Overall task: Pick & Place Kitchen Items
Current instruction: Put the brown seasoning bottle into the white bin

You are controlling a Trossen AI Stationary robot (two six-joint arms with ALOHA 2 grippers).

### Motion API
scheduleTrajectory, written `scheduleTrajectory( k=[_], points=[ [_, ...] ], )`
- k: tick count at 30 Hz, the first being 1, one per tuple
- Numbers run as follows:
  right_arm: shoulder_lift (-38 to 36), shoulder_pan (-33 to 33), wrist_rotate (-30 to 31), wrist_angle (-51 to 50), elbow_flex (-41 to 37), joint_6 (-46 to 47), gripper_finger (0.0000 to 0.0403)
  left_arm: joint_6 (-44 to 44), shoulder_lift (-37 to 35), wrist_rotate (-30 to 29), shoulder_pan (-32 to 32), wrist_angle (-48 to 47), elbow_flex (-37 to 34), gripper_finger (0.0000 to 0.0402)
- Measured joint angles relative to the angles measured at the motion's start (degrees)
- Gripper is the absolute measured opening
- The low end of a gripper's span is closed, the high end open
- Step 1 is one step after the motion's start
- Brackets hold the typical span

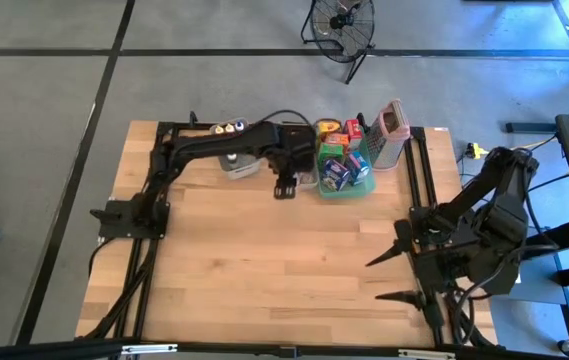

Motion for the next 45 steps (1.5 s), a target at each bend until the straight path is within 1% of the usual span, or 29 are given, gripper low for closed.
scheduleTrajectory(
  k=[4, 7, 11, 13, 17, 22, 29, 42, 45],
  points=[
    [-0.1, 0.0, 3.1, -2.3, 0.0, -0.2, 0.0281, -0.6, 2.7, 0.3, 1.8, 0.3, 0.0, 0.0188],
    [-0.3, -0.4, 5.4, -3.8, 0.0, -0.2, 0.0282, -0.4, 4.7, 1.6, 2.2, 0.3, 0.0, 0.0188],
    [-0.6, -0.8, 6.6, -5.2, 0.0, -0.2, 0.0282, 0.9, 6.3, 1.5, 2.9, 1.1, 0.0, 0.0188],
    [-0.7, -1.3, 6.7, -5.8, 0.0, -0.2, 0.0282, 0.9, 6.6, 1.1, 3.5, 1.3, 0.0, 0.0188],
    [-0.7, -2.0, 6.7, -6.9, 0.0, -0.2, 0.0282, 0.8, 6.8, -1.9, 4.4, 3.2, 0.0, 0.0188],
    [-0.7, -2.8, 6.6, -8.1, 0.0, 0.1, 0.0282, 0.5, 7.2, -0.3, 5.4, 2.8, 0.0, 0.0188],
    [-0.7, -3.2, 6.6, -9.0, 0.0, 0.2, 0.0282, 0.4, 7.3, -0.3, 5.4, 2.6, 0.0, 0.0188],
    [-0.9, -3.5, 5.8, -10.2, 0.0, 0.2, 0.0282, 0.4, 10.4, -0.7, 4.2, 4.0, -0.3, 0.0189],
    [-1.0, -3.5, 5.5, -10.2, 0.0, 0.2, 0.0282, 0.3, 10.8, -0.1, 4.3, 4.6, -0.3, 0.0202]
  ],
)
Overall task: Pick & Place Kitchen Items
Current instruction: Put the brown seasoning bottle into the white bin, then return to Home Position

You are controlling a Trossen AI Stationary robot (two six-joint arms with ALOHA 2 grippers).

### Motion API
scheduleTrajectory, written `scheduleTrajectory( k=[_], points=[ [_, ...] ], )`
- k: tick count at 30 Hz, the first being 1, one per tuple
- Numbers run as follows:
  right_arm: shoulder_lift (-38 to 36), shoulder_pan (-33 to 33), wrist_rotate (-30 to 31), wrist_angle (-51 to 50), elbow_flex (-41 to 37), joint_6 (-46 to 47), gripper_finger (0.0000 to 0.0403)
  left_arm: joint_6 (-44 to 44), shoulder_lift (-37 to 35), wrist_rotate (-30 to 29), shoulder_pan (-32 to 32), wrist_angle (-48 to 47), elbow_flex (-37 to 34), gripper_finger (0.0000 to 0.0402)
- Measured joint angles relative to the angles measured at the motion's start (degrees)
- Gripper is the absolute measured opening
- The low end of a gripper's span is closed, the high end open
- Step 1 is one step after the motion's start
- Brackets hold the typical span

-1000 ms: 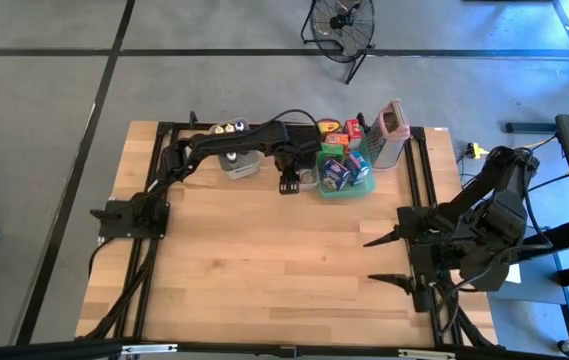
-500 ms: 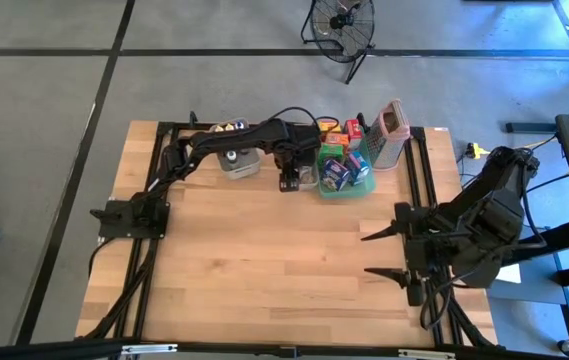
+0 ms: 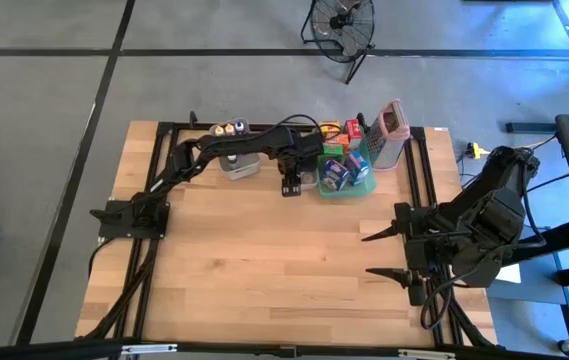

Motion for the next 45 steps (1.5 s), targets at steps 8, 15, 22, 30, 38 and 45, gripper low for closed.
scheduleTrajectory(
  k=[8, 15, 22, 30, 38, 45],
  points=[
    [0.0, 0.0, -0.1, -0.3, 0.0, 0.0, 0.0281, -0.9, 0.1, -0.1, 0.0, 0.4, 0.0, 0.0226],
    [0.0, 0.0, -0.2, -0.5, 0.0, 0.0, 0.0281, -1.8, 0.1, -1.2, -0.1, 0.5, 0.0, 0.0229],
    [-1.2, 0.0, -0.1, -0.4, 0.0, 0.0, 0.0281, -1.8, -2.2, -3.1, -1.3, -4.1, 3.0, 0.0230],
    [-7.6, 0.0, -1.4, -7.3, 0.0, 7.0, 0.0281, -0.8, -10.1, -13.6, -5.1, -14.3, 8.3, 0.0208],
    [-15.2, 0.0, -4.9, -14.4, 0.0, 12.5, 0.0190, -6.4, -20.0, -21.3, -7.1, -21.6, 8.3, 0.0116],
    [-16.5, 0.0, -1.6, -20.7, 0.0, 11.7, 0.0041, -12.0, -27.9, -22.3, -8.6, -25.3, 5.3, 0.0008]
  ],
)
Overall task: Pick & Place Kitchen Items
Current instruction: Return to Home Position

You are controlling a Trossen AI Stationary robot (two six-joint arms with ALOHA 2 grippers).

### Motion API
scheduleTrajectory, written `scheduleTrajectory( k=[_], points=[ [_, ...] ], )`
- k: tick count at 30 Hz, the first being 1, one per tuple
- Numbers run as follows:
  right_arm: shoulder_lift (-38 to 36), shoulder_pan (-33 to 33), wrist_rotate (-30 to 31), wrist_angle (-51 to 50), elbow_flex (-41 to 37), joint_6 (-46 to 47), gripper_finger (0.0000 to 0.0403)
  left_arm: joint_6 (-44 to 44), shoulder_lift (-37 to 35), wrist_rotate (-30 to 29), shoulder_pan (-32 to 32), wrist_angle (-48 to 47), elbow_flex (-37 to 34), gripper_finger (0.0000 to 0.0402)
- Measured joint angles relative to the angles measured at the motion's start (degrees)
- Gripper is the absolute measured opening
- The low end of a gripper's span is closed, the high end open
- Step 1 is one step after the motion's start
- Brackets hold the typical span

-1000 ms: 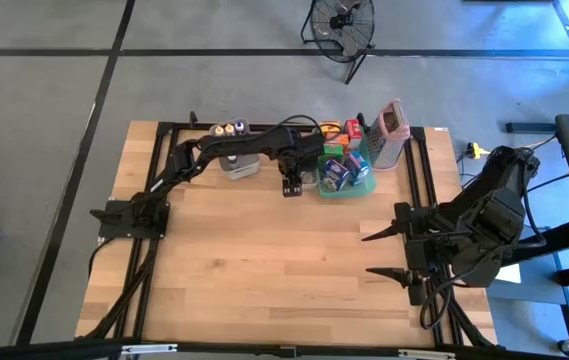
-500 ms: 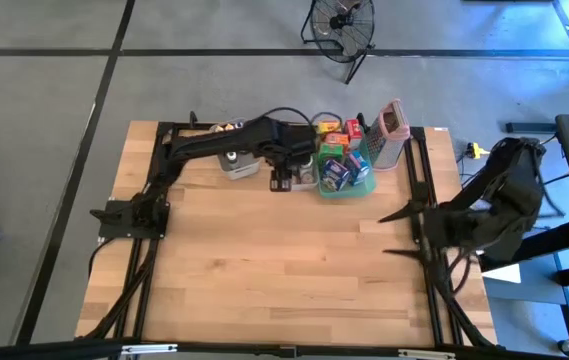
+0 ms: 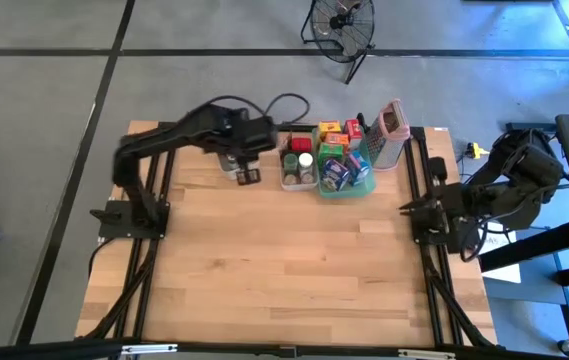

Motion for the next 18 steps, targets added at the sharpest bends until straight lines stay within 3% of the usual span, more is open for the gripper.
scheduleTrajectory(
  k=[3, 9, 18],
  points=[
    [-0.3, 0.0, 0.0, -3.9, 0.0, 1.8, 0.0007, -2.8, -4.7, -1.0, -1.1, -0.3, -4.4, 0.0002],
    [-1.7, 0.0, 1.9, -10.4, 0.0, 6.9, 0.0003, -8.7, -16.9, -2.5, -1.5, 1.2, -18.3, 0.0002],
    [-13.8, 0.6, 1.7, -18.5, -1.8, 14.7, 0.0001, -15.7, -43.1, -2.7, -2.6, 21.9, -47.5, 0.0002]
  ],
)
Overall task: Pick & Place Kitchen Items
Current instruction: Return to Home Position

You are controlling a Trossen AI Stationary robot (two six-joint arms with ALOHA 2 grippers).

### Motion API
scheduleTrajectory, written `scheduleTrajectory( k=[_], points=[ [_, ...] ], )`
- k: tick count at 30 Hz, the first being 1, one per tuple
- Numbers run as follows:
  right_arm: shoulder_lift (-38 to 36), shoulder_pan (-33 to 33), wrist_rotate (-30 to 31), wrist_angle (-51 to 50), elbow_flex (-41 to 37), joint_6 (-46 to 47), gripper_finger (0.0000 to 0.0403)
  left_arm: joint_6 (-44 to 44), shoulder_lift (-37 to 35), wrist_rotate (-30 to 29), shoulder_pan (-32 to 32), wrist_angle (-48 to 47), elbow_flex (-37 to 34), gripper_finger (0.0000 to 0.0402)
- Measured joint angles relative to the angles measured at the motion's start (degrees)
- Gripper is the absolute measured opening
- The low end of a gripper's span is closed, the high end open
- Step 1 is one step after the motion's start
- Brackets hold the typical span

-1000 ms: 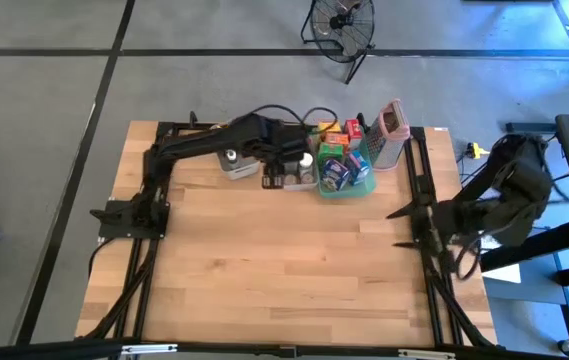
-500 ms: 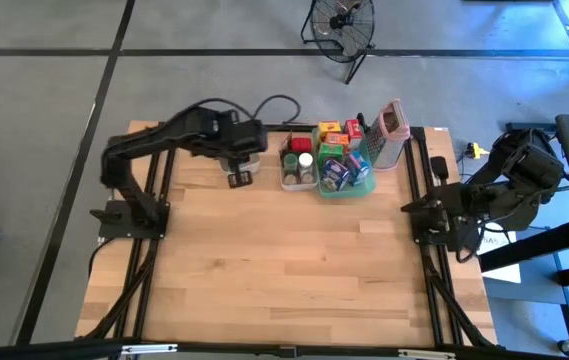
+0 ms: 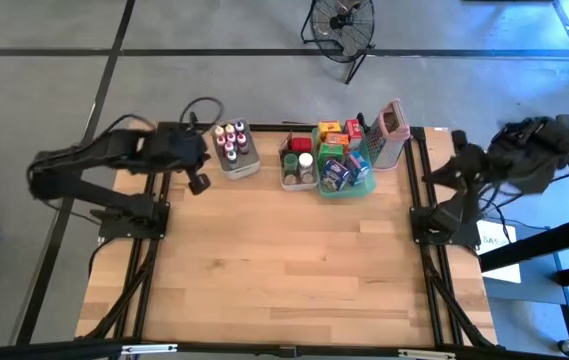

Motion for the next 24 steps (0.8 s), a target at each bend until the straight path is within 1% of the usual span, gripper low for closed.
scheduleTrajectory(
  k=[4, 8, 13, 17, 21, 24],
  points=[
    [-9.7, 0.9, 0.0, 6.3, -6.7, -2.6, 0.0001, -3.5, -10.2, -0.3, -3.2, 8.9, -12.5, 0.0002],
    [-21.3, 1.5, 0.0, 17.3, -17.7, -8.4, 0.0001, -6.8, -18.3, -0.1, -6.2, 18.1, -23.3, 0.0002],
    [-34.7, 1.9, -0.1, 36.0, -32.9, -17.1, 0.0001, -8.2, -27.3, 1.3, -8.3, 30.4, -34.4, 0.0002],
    [-42.6, 1.9, -2.6, 48.3, -43.5, -23.7, 0.0001, -8.3, -33.4, 2.2, -8.9, 38.0, -41.1, 0.0002],
    [-41.8, 1.7, -2.1, 51.1, -48.9, -22.9, 0.0001, -8.2, -38.3, 2.7, -9.0, 40.3, -45.8, 0.0002],
    [-42.0, 1.8, -1.3, 56.7, -53.6, -21.7, 0.0001, -9.7, -41.8, 2.7, -9.0, 41.2, -49.2, 0.0002]
  ],
)
